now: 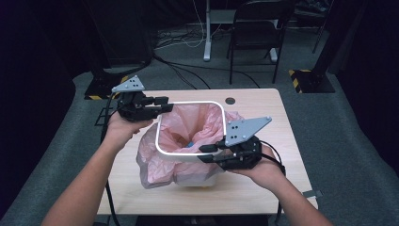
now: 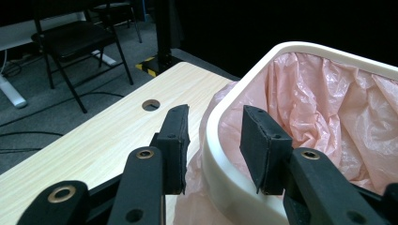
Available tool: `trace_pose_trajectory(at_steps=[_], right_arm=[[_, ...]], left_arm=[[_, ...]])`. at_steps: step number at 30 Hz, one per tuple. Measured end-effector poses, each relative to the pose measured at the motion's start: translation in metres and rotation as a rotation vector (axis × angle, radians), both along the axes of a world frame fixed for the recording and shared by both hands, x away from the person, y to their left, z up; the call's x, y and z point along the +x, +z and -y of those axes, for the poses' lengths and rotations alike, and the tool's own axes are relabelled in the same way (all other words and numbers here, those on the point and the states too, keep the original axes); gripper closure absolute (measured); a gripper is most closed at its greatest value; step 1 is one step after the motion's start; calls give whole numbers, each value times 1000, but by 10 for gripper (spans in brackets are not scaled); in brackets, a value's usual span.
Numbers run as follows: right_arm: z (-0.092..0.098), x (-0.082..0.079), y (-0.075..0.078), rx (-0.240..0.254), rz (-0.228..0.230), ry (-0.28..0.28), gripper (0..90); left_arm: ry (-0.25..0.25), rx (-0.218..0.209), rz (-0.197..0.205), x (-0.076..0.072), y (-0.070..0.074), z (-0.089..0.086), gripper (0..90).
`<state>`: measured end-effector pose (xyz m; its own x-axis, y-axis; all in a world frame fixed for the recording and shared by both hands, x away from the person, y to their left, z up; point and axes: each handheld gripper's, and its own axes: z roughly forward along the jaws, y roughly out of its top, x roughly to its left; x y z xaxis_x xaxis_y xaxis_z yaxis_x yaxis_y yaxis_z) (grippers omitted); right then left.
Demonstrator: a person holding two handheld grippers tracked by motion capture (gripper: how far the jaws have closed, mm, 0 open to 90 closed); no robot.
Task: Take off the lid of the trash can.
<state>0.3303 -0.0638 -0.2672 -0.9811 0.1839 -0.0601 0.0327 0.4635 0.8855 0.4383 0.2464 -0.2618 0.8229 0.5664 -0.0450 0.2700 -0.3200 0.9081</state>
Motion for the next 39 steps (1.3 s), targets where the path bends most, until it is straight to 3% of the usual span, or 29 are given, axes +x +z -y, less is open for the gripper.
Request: trace_pose_trajectory(at_steps=[13, 30, 39], right_arm=[[-6, 2, -4, -20, -5, 18, 736], [-10, 6, -3, -22, -36, 46, 784], [-11, 6, -2, -24, -39, 52, 788]], left_arm=[[-27, 45, -7, 6, -6, 12, 677], [-31, 28, -35, 12, -7, 9, 749], [-31, 28, -23, 11, -4, 9, 752]])
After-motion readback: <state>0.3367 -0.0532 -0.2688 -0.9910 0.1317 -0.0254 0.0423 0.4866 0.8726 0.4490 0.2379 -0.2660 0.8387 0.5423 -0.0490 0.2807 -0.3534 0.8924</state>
